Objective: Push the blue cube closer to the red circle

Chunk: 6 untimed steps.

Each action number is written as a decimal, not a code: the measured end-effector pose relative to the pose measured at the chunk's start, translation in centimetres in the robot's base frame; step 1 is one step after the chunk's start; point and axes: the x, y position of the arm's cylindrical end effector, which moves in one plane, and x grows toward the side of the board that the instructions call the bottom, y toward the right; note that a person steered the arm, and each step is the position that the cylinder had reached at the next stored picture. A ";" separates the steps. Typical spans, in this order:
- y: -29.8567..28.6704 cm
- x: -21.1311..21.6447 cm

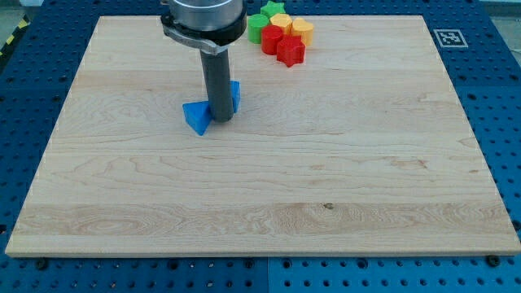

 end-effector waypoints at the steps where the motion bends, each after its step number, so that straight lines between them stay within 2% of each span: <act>1: 0.0 -1.8; 6: 1.5 -9.8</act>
